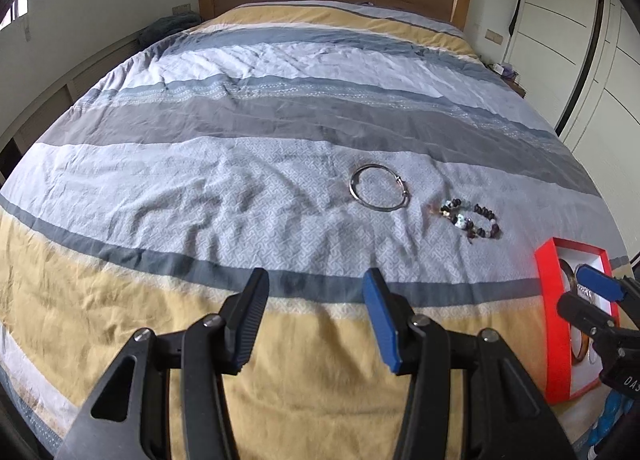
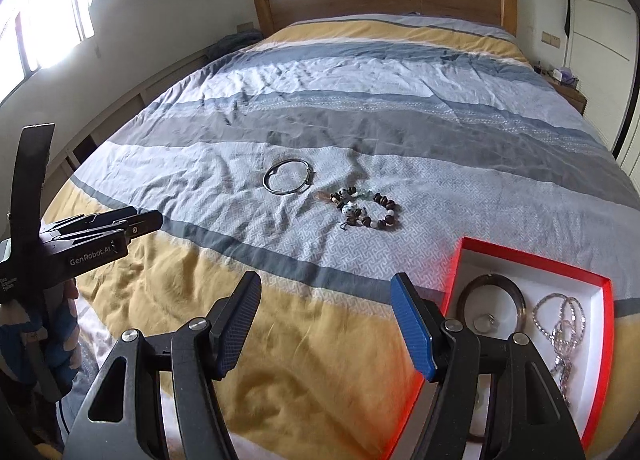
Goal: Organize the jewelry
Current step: 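Grasp the large silver hoop bangle with the left tool while the right tool grasps the beaded bracelet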
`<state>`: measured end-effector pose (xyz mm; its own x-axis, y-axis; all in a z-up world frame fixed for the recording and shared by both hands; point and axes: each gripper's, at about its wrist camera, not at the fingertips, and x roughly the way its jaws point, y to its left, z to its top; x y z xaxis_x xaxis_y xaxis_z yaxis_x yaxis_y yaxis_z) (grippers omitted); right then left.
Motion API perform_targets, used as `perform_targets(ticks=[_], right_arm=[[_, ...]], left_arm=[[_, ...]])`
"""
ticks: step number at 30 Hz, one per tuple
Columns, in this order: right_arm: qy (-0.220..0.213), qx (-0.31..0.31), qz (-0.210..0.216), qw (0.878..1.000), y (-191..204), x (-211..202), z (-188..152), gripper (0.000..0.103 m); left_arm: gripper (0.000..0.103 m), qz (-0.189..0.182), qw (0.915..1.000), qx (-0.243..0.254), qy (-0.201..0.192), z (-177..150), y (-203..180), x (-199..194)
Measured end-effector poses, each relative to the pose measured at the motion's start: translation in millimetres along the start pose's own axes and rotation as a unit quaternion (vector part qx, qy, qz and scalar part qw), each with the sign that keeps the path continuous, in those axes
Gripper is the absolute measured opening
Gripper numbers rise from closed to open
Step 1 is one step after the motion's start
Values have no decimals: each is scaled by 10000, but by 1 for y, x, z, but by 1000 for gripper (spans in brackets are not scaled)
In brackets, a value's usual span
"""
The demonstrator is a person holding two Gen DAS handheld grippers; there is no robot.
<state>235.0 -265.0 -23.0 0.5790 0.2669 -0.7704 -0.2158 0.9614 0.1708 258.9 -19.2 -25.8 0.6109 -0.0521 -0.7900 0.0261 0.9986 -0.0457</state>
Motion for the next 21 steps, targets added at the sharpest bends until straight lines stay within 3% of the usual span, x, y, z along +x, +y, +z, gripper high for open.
perform_targets(ticks=[12,21], right_arm=[[668,-267,-68,9974,-19,99,53,67],[1093,-288,-283,9932,-33,150,74,73]], left_arm=[[47,-270,9985,-54,467,52,-11,102],[47,-153,9976,256,632,70,-34,155]])
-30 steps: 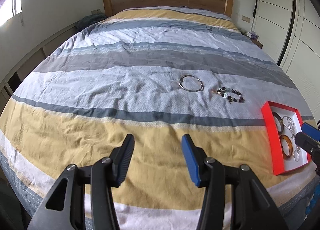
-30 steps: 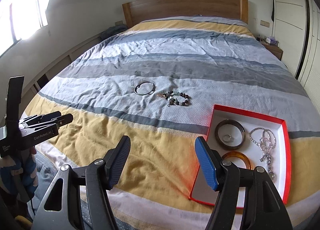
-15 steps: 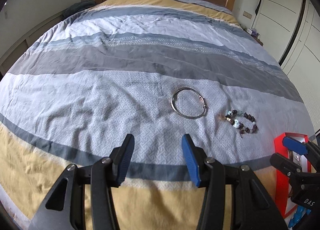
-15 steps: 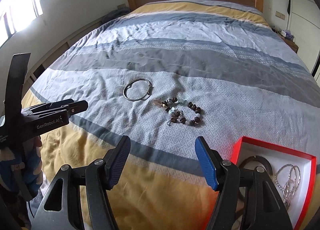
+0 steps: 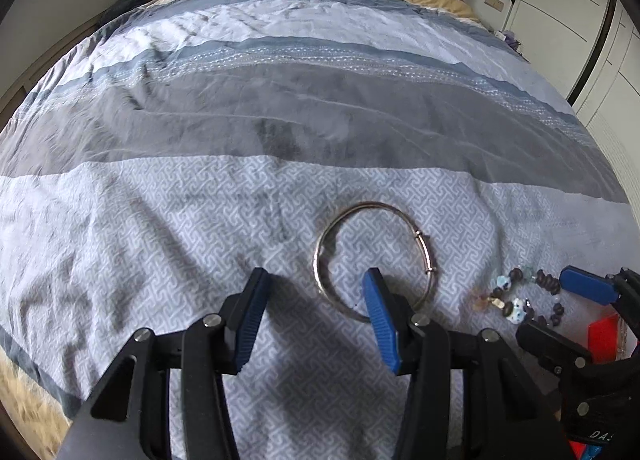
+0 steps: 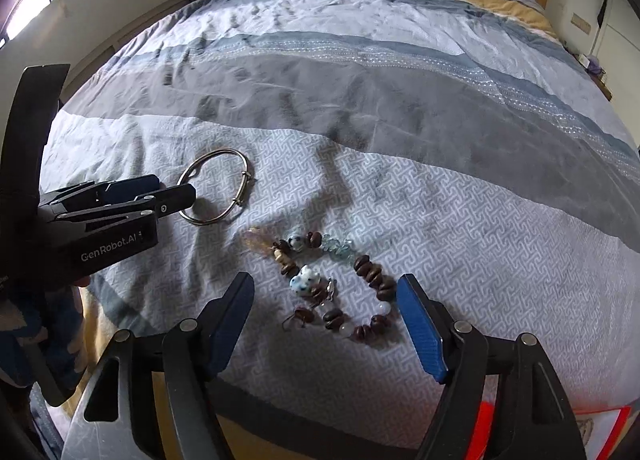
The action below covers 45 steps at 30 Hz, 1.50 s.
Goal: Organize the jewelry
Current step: 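Grasp the large silver hoop bangle with the left tool while the right tool grasps the beaded bracelet, then carry the silver hoop bangle and beaded bracelet with both tools into the red box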
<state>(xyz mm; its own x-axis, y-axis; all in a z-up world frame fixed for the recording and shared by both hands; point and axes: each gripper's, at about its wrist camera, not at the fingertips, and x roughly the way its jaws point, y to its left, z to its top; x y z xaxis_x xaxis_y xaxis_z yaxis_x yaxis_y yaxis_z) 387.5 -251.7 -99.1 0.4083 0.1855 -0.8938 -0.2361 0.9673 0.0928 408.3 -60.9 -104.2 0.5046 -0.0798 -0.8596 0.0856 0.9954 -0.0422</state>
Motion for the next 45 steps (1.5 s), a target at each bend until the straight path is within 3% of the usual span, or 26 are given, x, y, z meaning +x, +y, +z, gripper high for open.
perform_targets(ticks=[6,8,14,17,19,30,45], right_arm=[[321,-7,-200,9993,-4,25,2,73],[316,-37,-304,9990,-2,28,0,67],[269,16,-412,9988,2,26,-7,28],[234,37,-410,9989,6,23,-10,23],[176,46,-403,9990,10,18,-15,17],[-249,139,-258,9993,34,-24,-29,17],[-1019,194,-206,9944,69,-132,-43,17]], left_arm=[[47,118,9998,156,21,5,-7,16],[47,147,9998,162,-13,5,-8,17],[44,243,9994,202,-147,5,-12,19],[26,242,9994,153,-214,4,-11,17],[6,274,9992,128,-262,3,-10,14],[4,429,9975,-118,-556,-4,-1,-27],[4,459,9918,-333,-1148,-19,21,-141]])
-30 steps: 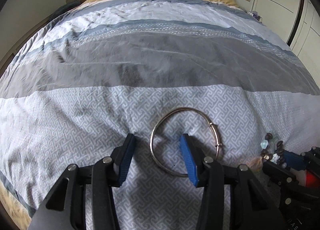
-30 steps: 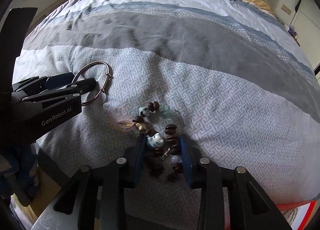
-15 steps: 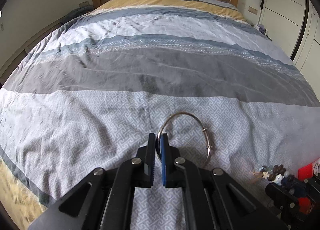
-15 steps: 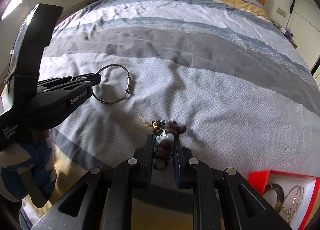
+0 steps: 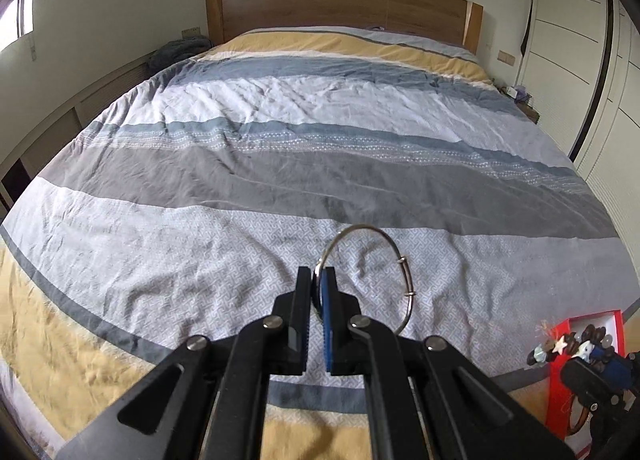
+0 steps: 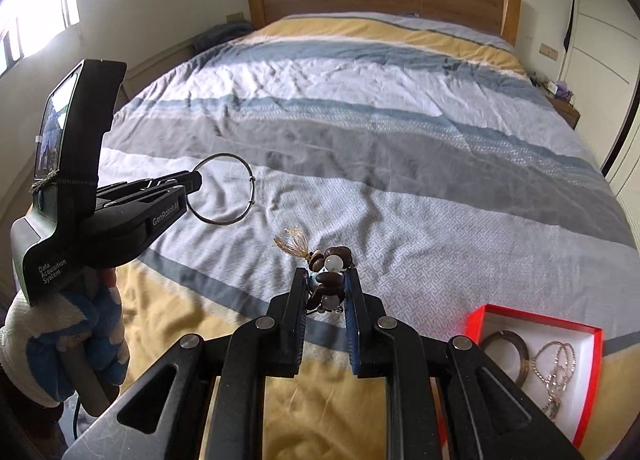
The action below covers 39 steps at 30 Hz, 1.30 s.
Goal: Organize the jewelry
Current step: 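Carry the silver hoop bangle and beaded bracelet with both tools into the red box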
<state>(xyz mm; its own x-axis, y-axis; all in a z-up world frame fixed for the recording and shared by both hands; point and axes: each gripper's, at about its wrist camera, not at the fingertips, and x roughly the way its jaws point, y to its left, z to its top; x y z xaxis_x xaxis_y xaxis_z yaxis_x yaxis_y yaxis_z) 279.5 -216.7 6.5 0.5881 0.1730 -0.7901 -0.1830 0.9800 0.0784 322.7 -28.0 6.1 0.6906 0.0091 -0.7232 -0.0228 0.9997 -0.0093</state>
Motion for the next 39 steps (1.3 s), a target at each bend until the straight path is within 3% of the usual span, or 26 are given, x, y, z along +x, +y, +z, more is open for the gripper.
perform_targets(ticks=[11,19,27,39], right_arm=[[-509,107,-80,9986,8,-83,-9,17],[-778,246,-265,9963,-10,-135,-28,17],[-888,401,-496,9940,-42,-171,-52,17],[-712,861,-733,9910,-113,-167,-93,17]], left_arm=[[4,-84,9991,-123,-398,-9,16,-85],[4,-219,9981,-53,-570,-23,2,-129],[4,-512,9970,169,-554,-36,-38,-154],[5,-1093,9912,730,-146,-72,-130,-142]])
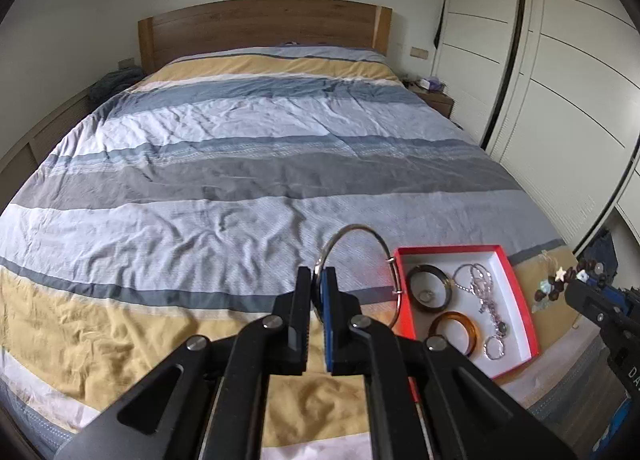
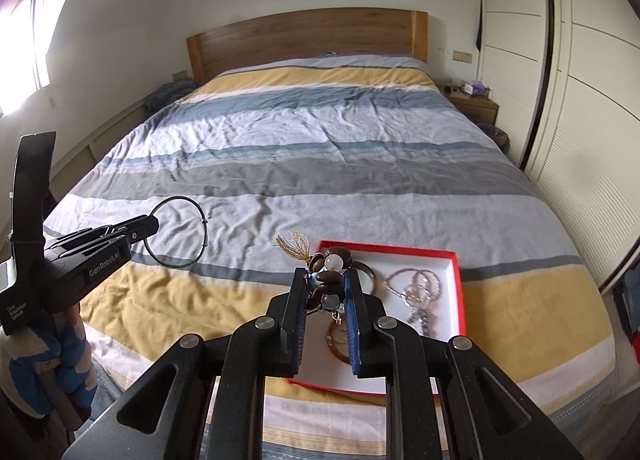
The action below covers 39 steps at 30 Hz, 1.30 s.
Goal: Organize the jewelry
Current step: 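Carry the silver hoop bangle and beaded bracelet with both tools into the red box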
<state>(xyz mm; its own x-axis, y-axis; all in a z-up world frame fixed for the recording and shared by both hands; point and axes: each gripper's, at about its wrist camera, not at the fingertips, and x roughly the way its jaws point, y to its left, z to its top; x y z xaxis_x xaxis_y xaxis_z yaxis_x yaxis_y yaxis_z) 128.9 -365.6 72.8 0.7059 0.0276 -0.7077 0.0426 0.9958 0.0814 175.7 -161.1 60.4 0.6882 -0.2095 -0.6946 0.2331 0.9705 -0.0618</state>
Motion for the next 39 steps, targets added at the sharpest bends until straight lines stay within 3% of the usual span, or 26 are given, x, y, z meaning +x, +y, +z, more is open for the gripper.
perform_targets(ticks=[8,15,27,39], right_arm=[[319,356,-250,9985,-57,29,-23,17],[731,501,-353,9954,-82,66,-47,17],[1215,686,-335,9896,-100,106,-82,17],[1475,768,-499,9848,-108,113,-99,21]], left_arm=[[5,-406,9968,455,515,-31,-69,46],[5,-588,9906,805,937,-60,-110,82],[5,-532,9859,849,1340,-87,-120,115],[8,-665,9841,829,1420,-98,-122,114]])
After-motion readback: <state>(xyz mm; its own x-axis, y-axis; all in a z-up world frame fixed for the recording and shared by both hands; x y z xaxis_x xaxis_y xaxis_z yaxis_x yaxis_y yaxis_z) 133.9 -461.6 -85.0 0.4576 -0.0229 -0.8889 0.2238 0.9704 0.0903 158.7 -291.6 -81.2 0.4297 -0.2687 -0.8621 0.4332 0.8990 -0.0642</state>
